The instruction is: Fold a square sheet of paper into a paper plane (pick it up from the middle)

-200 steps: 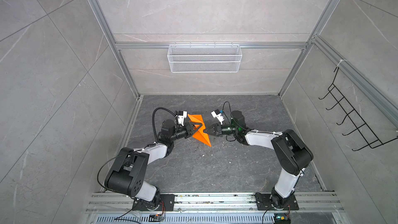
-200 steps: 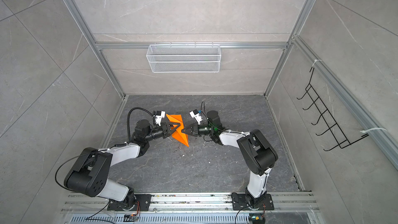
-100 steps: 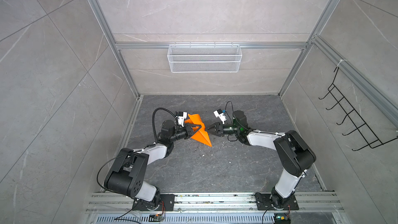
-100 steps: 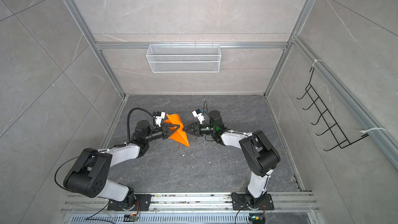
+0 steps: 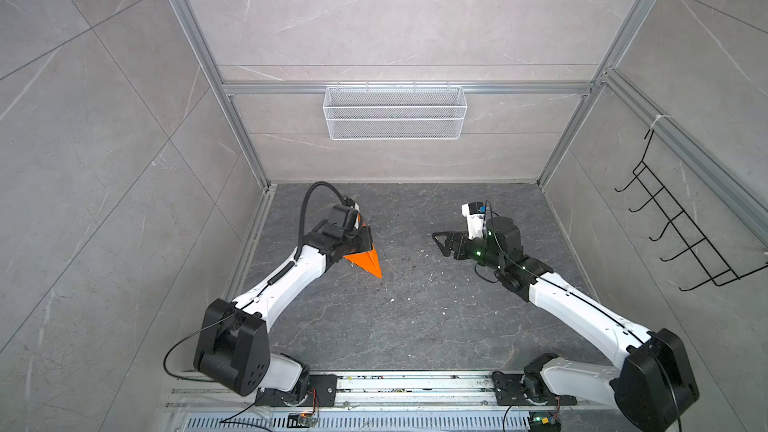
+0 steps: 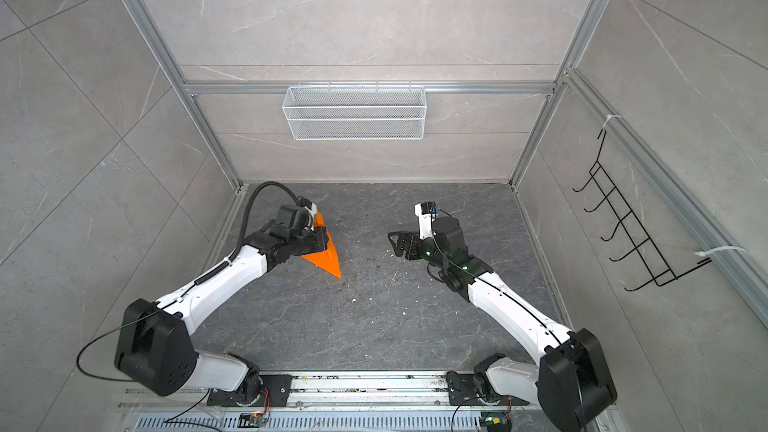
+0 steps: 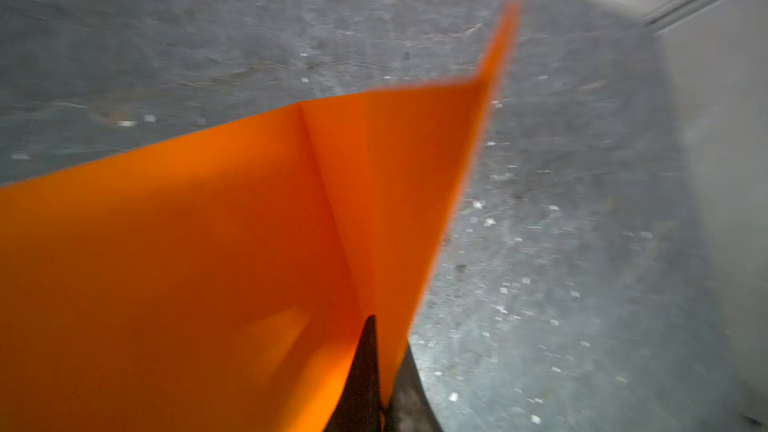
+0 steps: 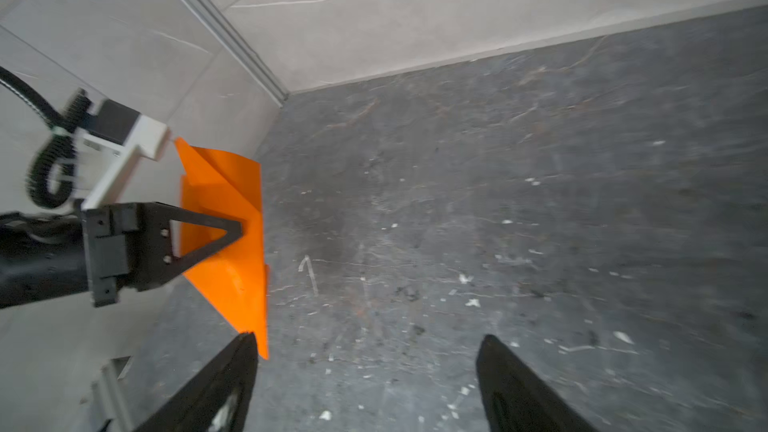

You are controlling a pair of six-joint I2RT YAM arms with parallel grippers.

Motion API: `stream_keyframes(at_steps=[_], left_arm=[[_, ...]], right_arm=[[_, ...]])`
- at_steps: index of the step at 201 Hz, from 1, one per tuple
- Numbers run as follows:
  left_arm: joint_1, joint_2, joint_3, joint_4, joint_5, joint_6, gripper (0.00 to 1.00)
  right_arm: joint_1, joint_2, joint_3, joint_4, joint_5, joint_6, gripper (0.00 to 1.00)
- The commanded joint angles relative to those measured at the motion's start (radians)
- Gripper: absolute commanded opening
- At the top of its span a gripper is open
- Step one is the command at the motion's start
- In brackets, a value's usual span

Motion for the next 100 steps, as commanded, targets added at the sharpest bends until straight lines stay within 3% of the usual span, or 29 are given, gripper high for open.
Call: stream_keyframes(at_steps=[1,16,43,71,100], left_arm=[[-0.070,0.168,0.162,-0.427,-0.502,0.081,0.05],[-0.101,0.297,0.265,-0.552,-0.654,0.039,0.05],[-0.148,0.493,0.409,-0.659,-0.740,0.012,0.05],[-0.207,0.640,0.523,-0.674,-0.725,0.013,0.06],[-0.242,0.738,0.590,-0.644,-0.639,0.012,0.09]], right_arm=[[0.001,-0.053,-0.043,-0.064,0.191,-0.049,0.96],[0.000,-0.073,-0.060,-0.072,0.231,-0.042,0.99],[0.002,-0.089,-0.081,-0.086,0.267,-0.026,0.99],[0.002,-0.101,-0.099,-0.097,0.280,-0.021,0.99],[0.000,-0.106,-0.102,-0.110,0.287,-0.004,0.99]])
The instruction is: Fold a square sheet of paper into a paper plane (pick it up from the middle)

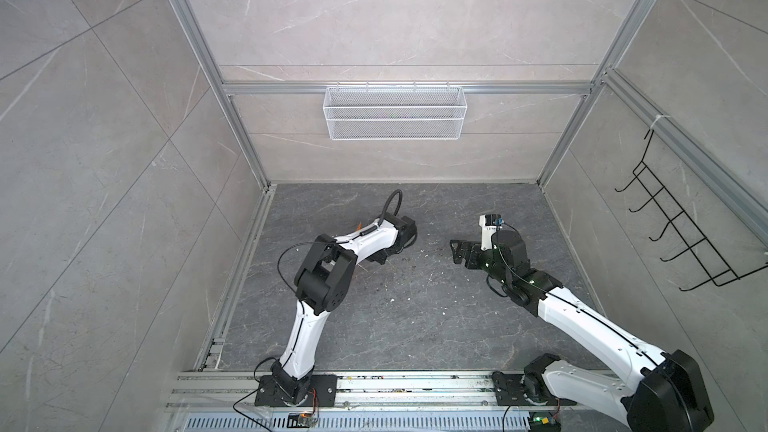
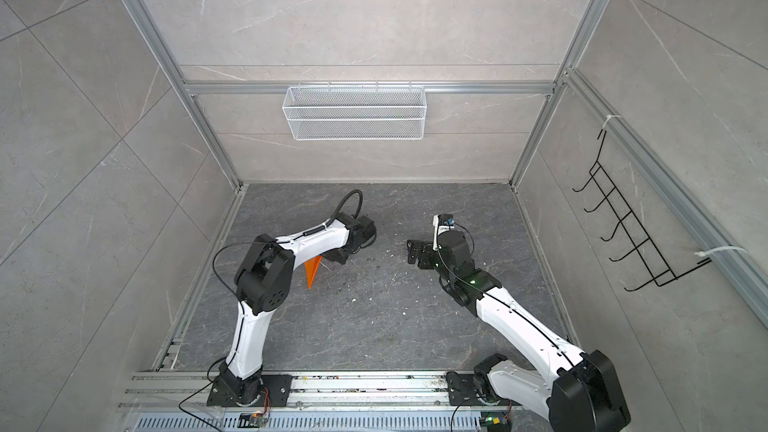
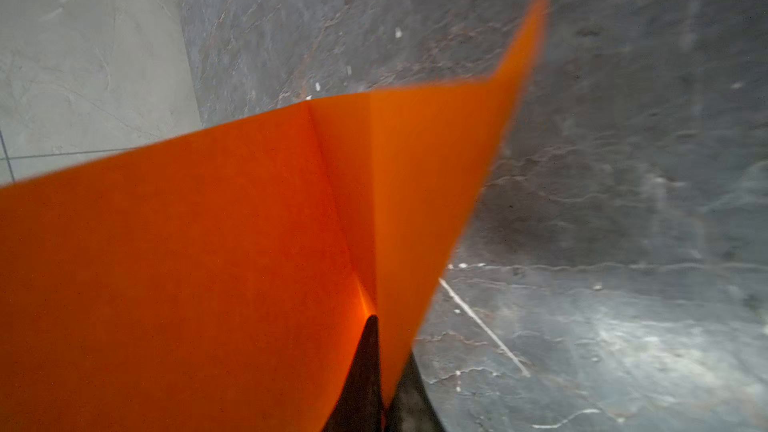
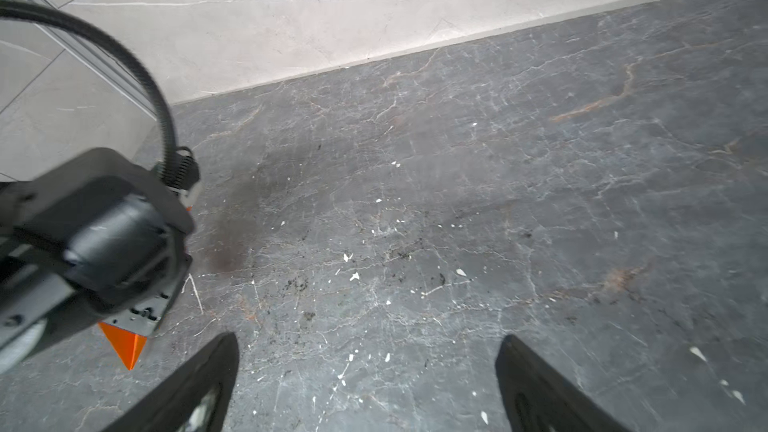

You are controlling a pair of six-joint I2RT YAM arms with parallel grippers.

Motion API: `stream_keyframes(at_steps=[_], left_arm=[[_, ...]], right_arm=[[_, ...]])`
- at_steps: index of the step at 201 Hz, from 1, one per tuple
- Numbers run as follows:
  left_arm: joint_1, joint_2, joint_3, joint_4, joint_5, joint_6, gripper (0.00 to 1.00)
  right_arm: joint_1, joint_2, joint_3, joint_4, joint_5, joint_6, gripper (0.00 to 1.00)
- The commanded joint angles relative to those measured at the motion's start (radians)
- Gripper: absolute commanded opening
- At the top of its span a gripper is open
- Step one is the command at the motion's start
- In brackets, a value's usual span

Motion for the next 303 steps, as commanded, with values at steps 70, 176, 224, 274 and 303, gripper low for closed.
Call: stream_keyframes(at_steps=[70,176,224,274,303], left_arm=[[-0.050,0.048,0.080,0.051,0.184,-0.019,0.28],[-0.127,-0.131,0.024,0.235,0.553,-0.074,0.52],[-0.125,-0.288,-0.114,0.435,0.816,-0.118,0.62],[-0.026,-0.536,-0.448,0.576,0.770,-0.126,0.65],[0.041,-0.597,-0.588,0.610,0.778,-0.138,0.55]], right_arm=[[0.001,0.025,0.015,-0.062,0.010,0.062,0.98],[0.000,-0.044,-0.045,-0.035,0.119,0.144,0.96],[0.000,-0.087,-0.068,-0.018,0.111,0.135,0.96],[0.003,0.135,0.031,0.058,-0.258,0.061,0.86],[0.026,0.284,0.059,0.188,-0.413,0.118,0.79]])
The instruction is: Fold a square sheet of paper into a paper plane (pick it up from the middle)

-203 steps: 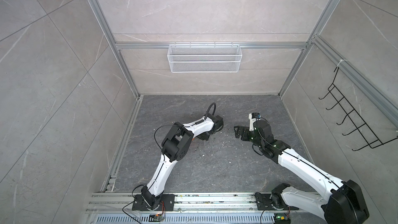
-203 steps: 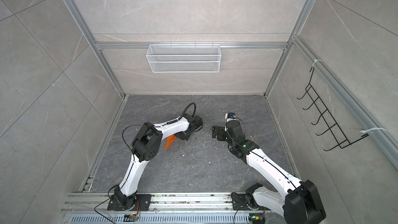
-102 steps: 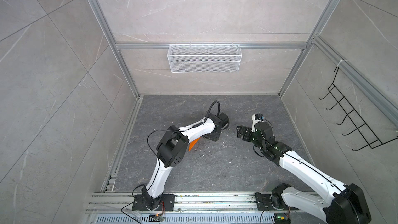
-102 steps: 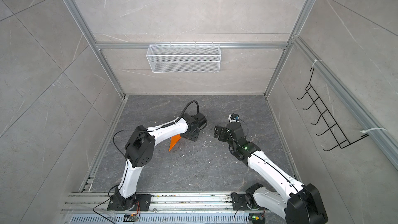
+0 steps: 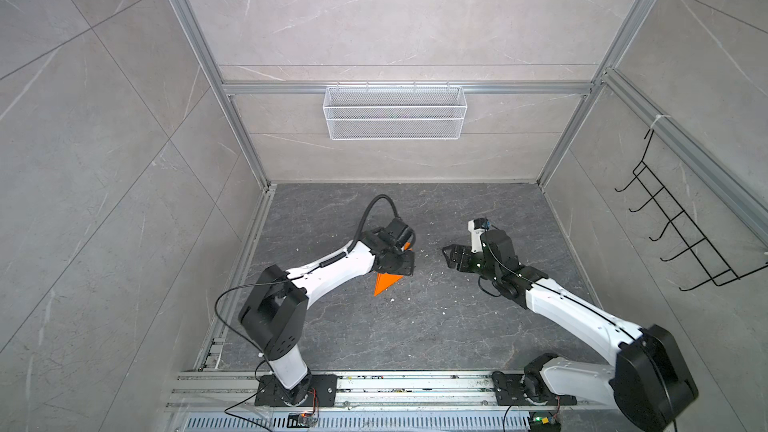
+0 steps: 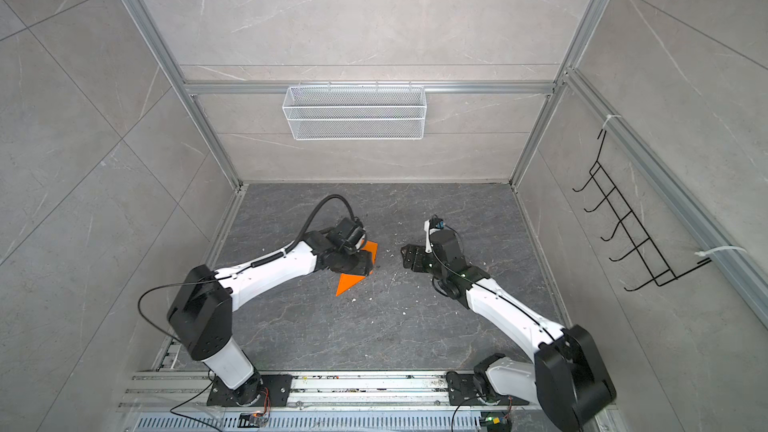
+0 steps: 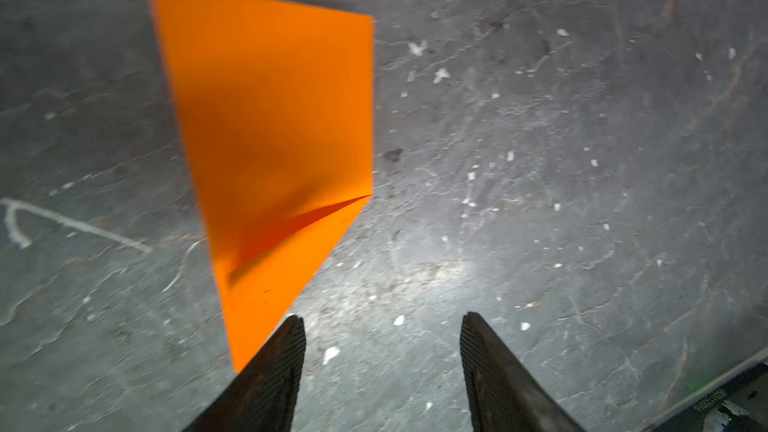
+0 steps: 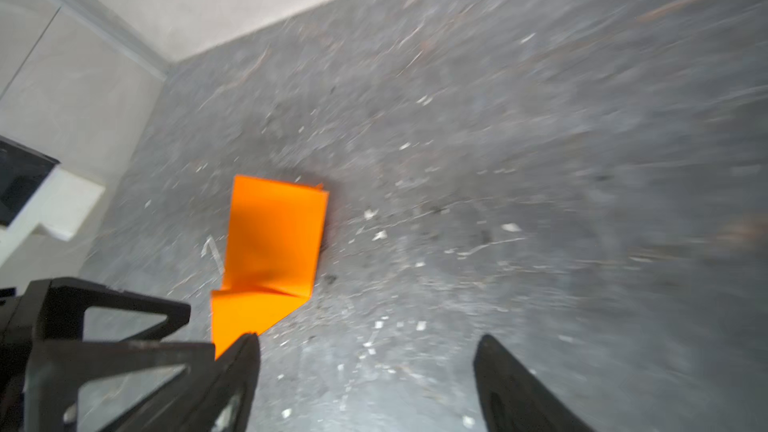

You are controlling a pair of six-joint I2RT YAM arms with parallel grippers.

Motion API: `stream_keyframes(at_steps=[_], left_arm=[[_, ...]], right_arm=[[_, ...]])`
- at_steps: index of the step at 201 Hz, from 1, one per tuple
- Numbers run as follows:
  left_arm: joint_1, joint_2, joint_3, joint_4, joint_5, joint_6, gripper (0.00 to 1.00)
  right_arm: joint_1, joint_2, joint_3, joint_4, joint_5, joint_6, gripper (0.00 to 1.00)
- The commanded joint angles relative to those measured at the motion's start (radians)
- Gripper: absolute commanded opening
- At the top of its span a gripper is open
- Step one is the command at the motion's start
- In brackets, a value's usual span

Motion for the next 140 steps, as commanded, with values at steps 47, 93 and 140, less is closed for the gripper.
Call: stream_keyframes(at_steps=[47,93,140], left_arm=[[0.092,-0.003,-0.137,0.127,-0.002,-0.023,0.38],[0.147,0.049,-0.174,0.195,0.022,-0.034,0.29],[0.172,0.087,-0.193,0.211,0.050,-0.048,0.22]], right_arm=[[0.124,0.279,0.128,0.217,-0.270,0.071,0.76],[0.175,0.442,0.193,0.296,-0.390,0.126,0.68],[0.196,0.549,0.235,0.342,-0.457,0.172,0.44]])
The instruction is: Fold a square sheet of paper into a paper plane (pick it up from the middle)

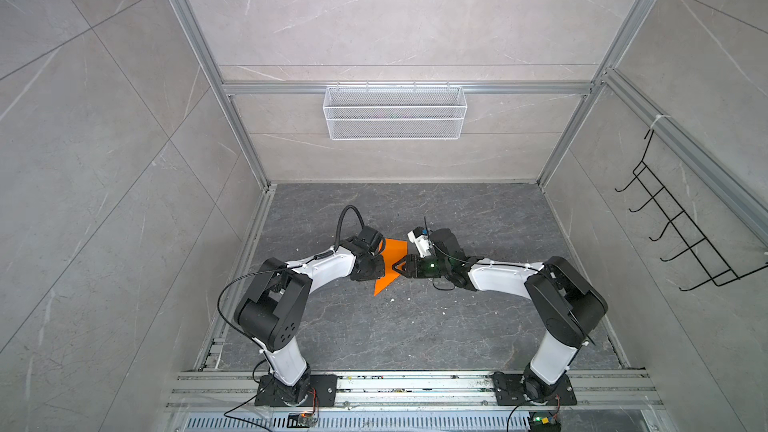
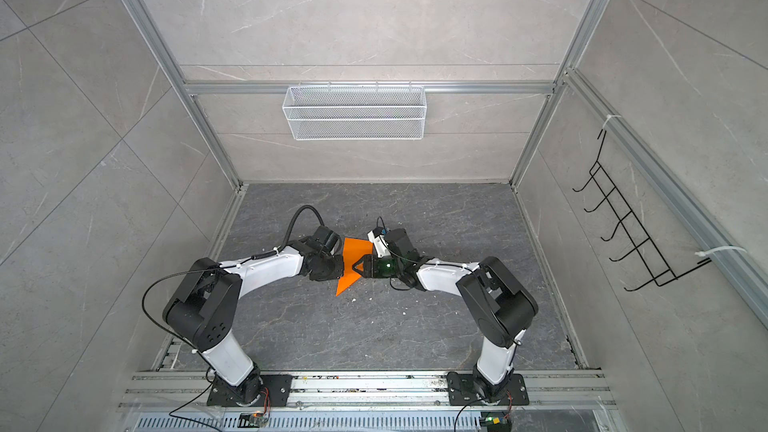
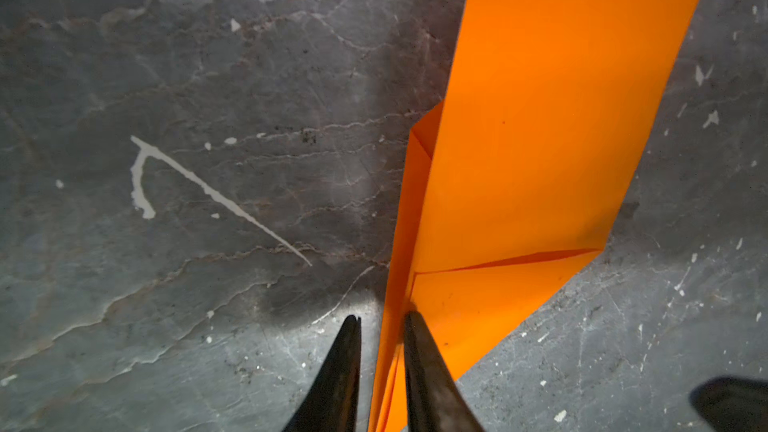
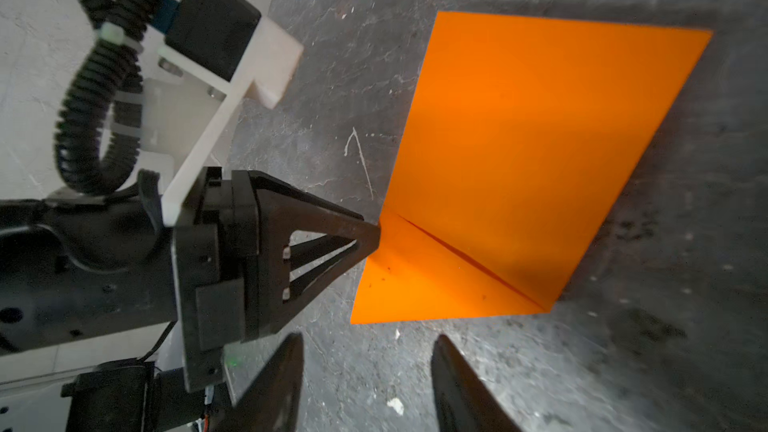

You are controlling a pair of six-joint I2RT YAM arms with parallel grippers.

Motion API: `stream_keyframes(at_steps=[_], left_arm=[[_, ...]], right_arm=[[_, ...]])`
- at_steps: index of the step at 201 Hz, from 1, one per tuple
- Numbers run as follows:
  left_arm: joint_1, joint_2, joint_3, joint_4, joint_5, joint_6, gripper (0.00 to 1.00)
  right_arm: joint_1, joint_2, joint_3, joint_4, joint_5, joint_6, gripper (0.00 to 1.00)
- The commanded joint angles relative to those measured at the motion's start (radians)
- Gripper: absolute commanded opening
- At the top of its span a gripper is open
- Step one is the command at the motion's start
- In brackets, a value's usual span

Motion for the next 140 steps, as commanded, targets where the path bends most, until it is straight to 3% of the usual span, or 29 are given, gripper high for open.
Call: stream_keyframes(at_steps=[1,71,140], left_arm=[[0.011,0.013,-0.013,0.036,0.029,-0.016,0.22],[0.029,0.031,-0.030,0.046,0.036,-0.016,0.20],[0.042,-0.007,-0.032,0.039,0.054,-0.007,0.14]], right_arm=[[0.015,0.051,0.048,0.047,-0.062,0.029,0.43],[0.037,0.249,0.211,-0.026,-0.105,0.037,0.17],[0.036,0.368,0.279,-0.098,-0.020,0.065,0.10]])
